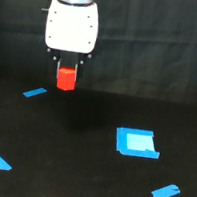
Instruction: Pick up the red object from the table
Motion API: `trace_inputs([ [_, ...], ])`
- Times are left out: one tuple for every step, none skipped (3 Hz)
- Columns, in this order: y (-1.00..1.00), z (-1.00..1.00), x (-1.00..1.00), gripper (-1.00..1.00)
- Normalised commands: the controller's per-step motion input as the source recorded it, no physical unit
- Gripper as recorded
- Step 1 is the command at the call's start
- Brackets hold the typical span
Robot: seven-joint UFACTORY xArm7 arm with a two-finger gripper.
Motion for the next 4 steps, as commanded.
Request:
trace_inputs([
  [-0.06,0.05,-0.01,-1.00],
  [0.12,0.12,-0.01,-0.92],
  [-0.03,0.08,-0.03,-1.00],
  [0.06,0.03,-0.03,-0.88],
])
